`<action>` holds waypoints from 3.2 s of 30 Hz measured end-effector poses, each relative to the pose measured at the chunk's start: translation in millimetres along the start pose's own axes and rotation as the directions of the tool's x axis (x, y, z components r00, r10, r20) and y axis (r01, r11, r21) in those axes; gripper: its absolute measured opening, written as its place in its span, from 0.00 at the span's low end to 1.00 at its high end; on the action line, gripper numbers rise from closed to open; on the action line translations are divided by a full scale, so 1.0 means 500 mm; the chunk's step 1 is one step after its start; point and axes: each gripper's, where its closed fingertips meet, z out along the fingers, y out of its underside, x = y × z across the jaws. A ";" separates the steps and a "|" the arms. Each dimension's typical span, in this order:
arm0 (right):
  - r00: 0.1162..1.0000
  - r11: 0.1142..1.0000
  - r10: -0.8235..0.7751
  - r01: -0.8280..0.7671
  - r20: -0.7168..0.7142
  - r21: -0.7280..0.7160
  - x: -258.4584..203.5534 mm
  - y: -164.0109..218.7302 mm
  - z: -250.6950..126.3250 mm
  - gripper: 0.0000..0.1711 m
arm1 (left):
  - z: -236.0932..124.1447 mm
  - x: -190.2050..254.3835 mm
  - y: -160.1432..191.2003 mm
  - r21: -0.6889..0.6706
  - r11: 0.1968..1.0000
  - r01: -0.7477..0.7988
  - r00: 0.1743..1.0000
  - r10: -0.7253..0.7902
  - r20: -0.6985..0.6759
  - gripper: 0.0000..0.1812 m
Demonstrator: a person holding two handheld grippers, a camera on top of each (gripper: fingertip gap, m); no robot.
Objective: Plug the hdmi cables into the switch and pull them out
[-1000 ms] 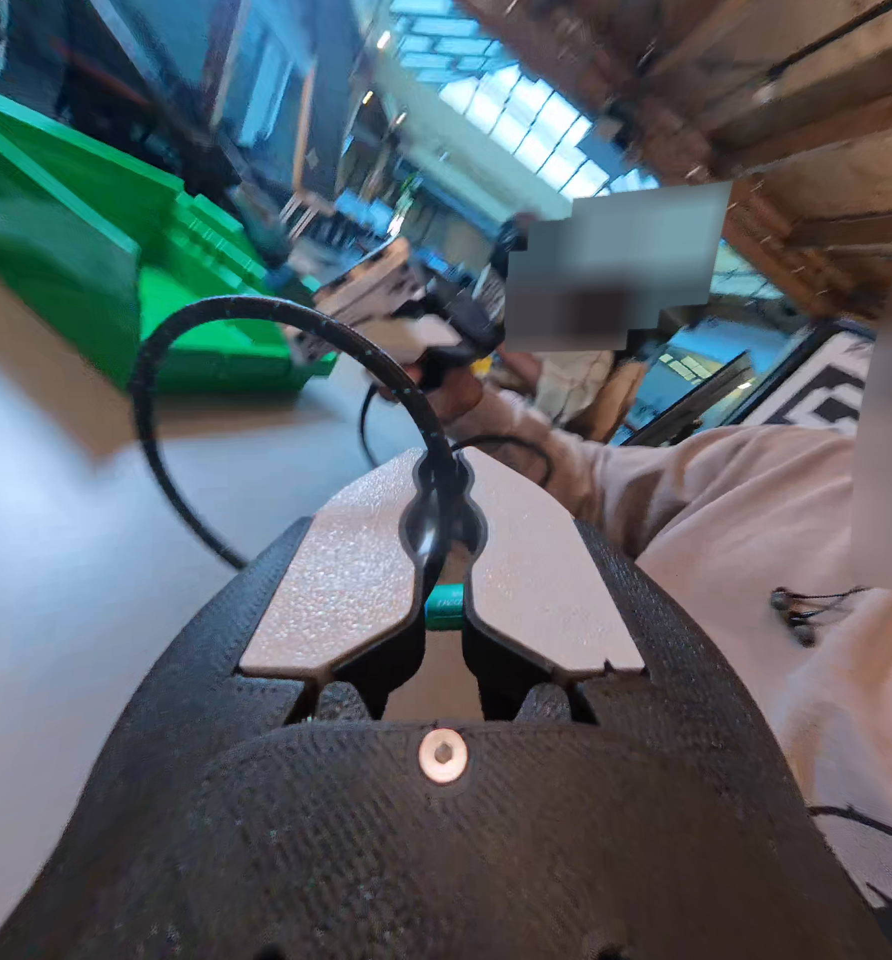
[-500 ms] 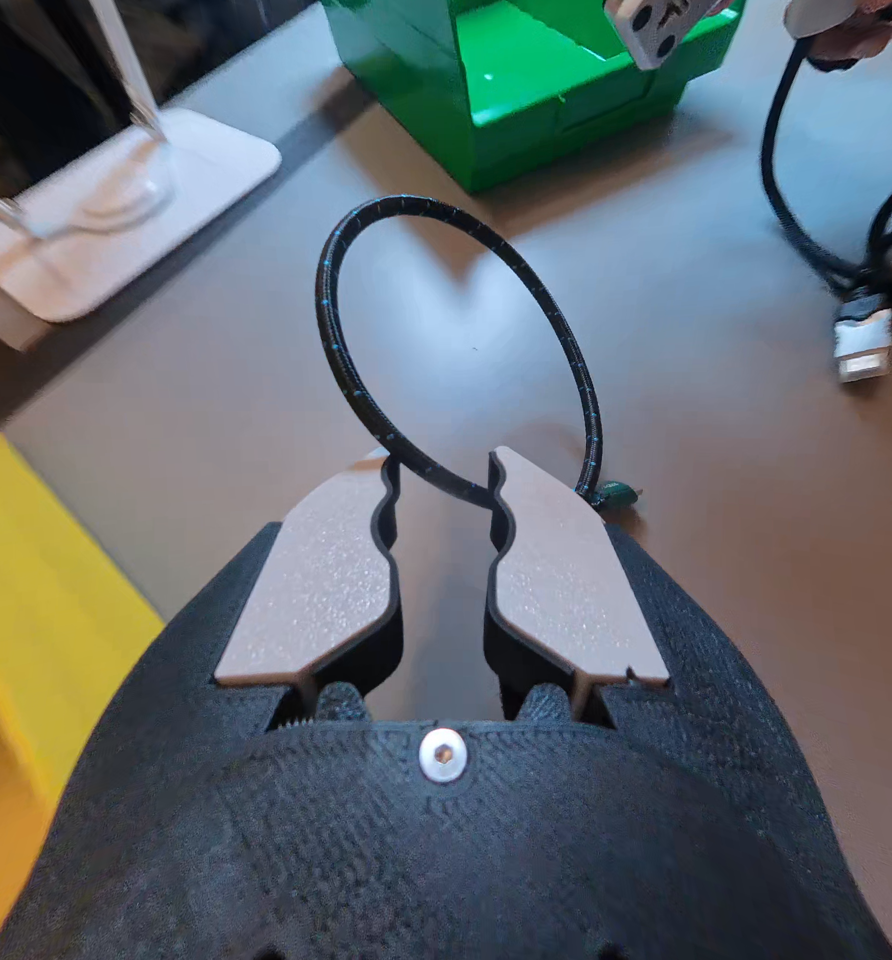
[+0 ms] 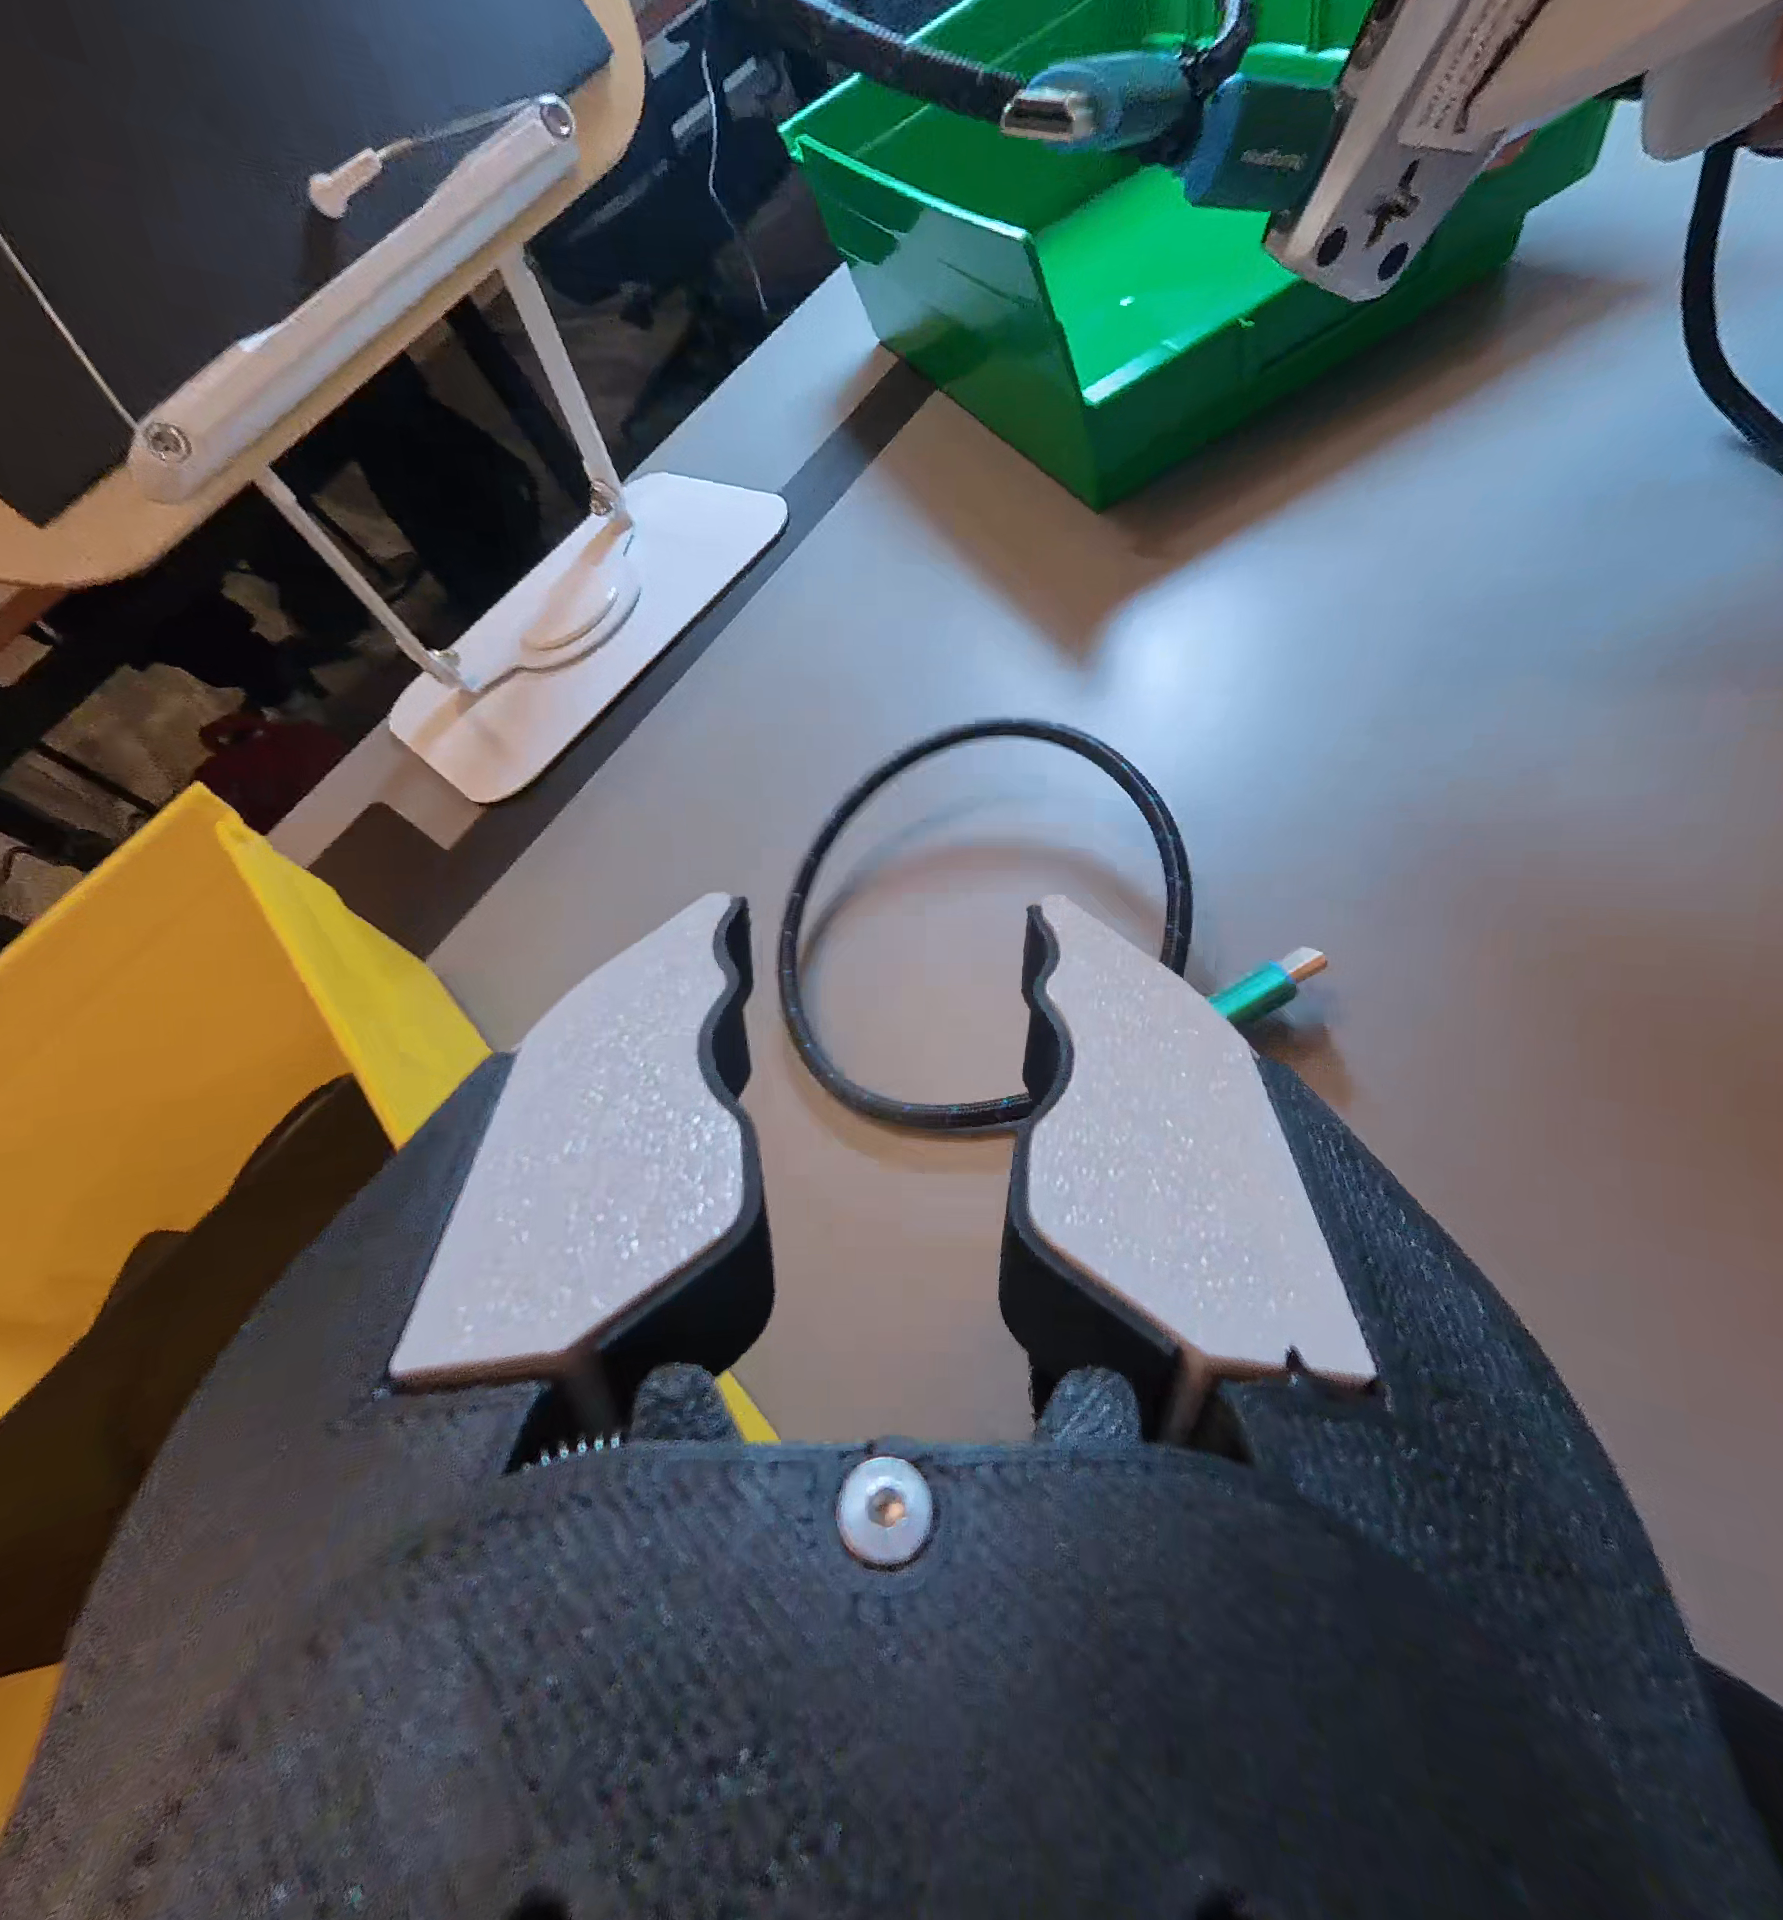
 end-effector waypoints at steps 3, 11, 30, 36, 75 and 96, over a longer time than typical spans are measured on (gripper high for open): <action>1.000 1.000 0.003 -0.003 0.005 -0.002 -0.001 0.002 0.002 0.13 | -0.004 0.039 0.001 -0.009 0.999 -0.049 0.993 0.047 -0.110 0.28; 1.000 1.000 0.024 -0.024 0.008 -0.010 0.002 0.008 0.005 0.13 | 0.048 0.136 0.123 -0.316 0.820 -0.478 0.816 0.280 -0.506 0.30; 0.884 0.884 -0.459 0.465 0.094 -0.050 -0.100 0.017 0.022 0.13 | -0.021 0.076 -0.018 -0.286 0.925 -0.248 0.943 0.164 -0.289 0.11; 0.806 0.796 -0.581 0.592 0.114 -0.128 -0.121 0.043 0.043 0.13 | -0.027 0.147 -0.069 -0.257 0.906 -0.335 0.915 0.248 -0.320 0.10; 0.732 0.732 -0.620 0.669 0.282 -0.128 -0.191 0.086 0.048 0.13 | 0.027 0.262 -0.049 -0.226 0.915 -0.335 0.857 0.196 -0.476 0.08; 0.706 0.700 -0.645 0.699 0.293 -0.142 -0.190 0.093 0.045 0.13 | 0.038 0.262 -0.038 -0.294 0.878 -0.378 0.874 0.235 -0.425 0.08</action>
